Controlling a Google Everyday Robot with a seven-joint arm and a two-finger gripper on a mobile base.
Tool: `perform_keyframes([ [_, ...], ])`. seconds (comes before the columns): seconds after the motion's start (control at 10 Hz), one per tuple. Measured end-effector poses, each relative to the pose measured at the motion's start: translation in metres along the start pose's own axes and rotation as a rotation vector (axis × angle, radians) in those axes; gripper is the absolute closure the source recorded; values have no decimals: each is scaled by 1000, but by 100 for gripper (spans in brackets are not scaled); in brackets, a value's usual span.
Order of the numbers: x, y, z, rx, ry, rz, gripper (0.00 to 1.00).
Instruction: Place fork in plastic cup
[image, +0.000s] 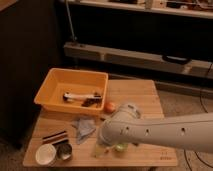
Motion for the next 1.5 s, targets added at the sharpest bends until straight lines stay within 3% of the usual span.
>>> perform_keyframes([
  [0.2, 11, 6, 17, -27, 32, -9, 20],
  [0.3, 13, 2, 18, -58, 49, 5, 20],
  [0.5, -2, -25, 20, -156, 82, 31, 20],
  [0.7, -23, -43, 24, -212, 123, 46, 20],
  [0.8, -33, -50, 31, -237, 157, 92, 20],
  [1.1, -25, -56, 40, -249, 211, 257, 20],
  [1.3, 8, -62, 36, -231, 233, 413, 20],
  [1.5, 46, -76, 23, -184, 242, 572, 20],
])
